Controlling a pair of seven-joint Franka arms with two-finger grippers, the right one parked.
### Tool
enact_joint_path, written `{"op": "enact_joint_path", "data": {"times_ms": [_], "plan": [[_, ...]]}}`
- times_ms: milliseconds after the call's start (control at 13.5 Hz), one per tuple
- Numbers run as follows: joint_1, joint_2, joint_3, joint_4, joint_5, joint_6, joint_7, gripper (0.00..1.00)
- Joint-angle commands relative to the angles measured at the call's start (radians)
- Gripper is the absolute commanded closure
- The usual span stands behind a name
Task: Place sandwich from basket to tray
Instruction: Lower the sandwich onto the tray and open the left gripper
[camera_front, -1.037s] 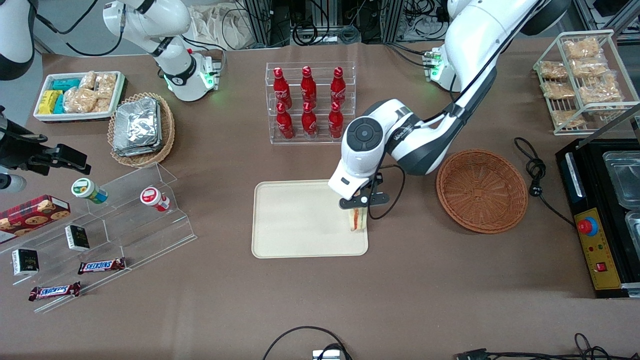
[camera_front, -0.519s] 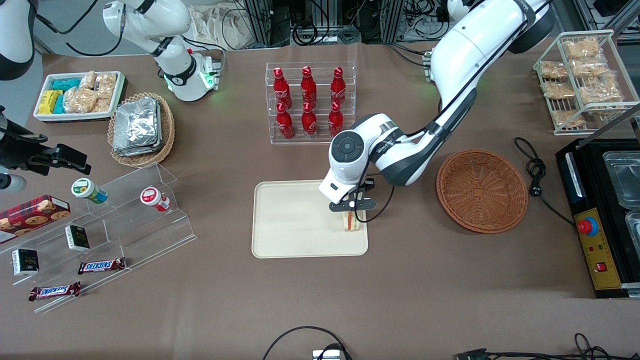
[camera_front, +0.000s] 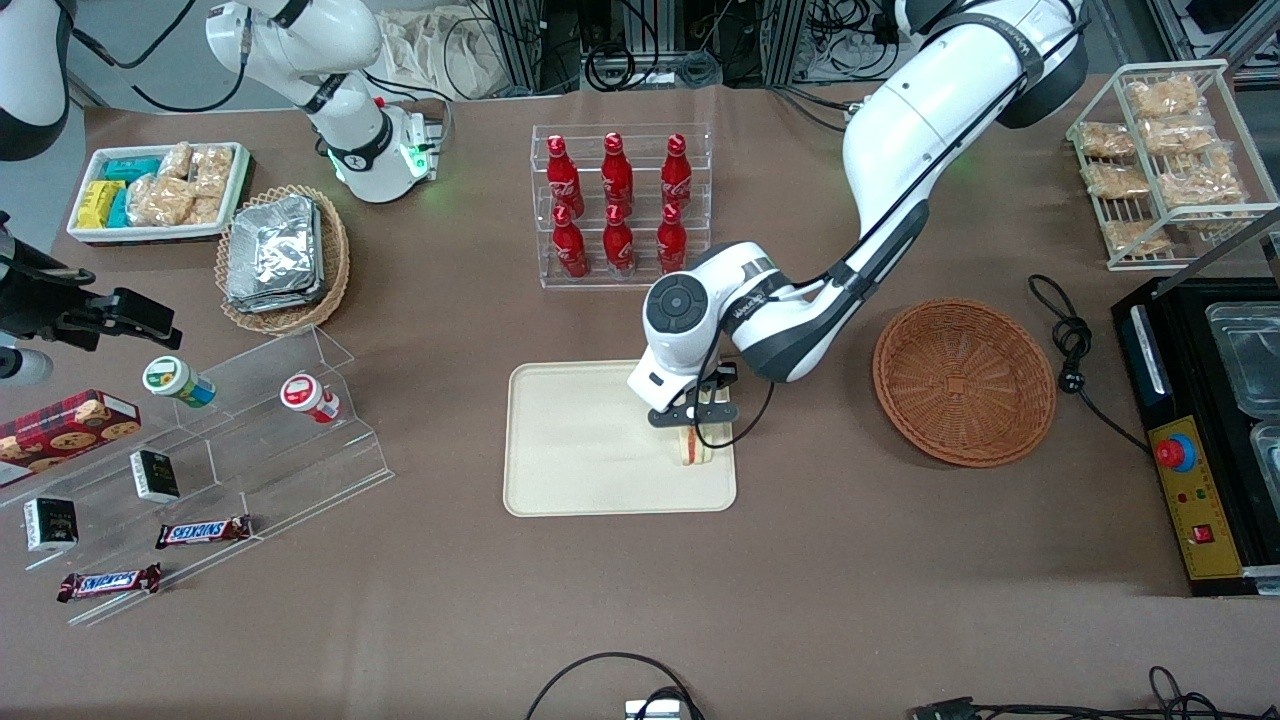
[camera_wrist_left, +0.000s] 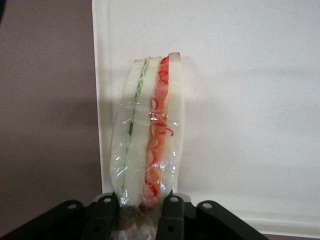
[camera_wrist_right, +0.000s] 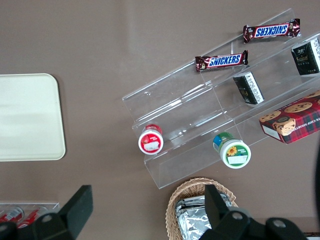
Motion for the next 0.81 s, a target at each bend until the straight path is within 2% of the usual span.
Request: {"op": "enact_joint_path", "data": {"times_ms": [0,74,148,370,667,741], "plan": [[-0.022,0.019,0.012,0.041,0.025,-0.001,-0.025,0.44],[-0.022,0.018,0.012,0.041,0.023,-0.001,-0.02,0.28],[-0.022,0.018,0.012,0.041,0.023,-0.001,-0.017,0.19],[-0.018,-0.001,0.012,0.05,0.022,-0.009,-0.029,0.18],[0.002,-0.06,0.011,0.117,0.006,-0.093,-0.087,0.0],[0.017,-0.079,0.009,0.149,0.003,-0.113,-0.097,0.0]]}}
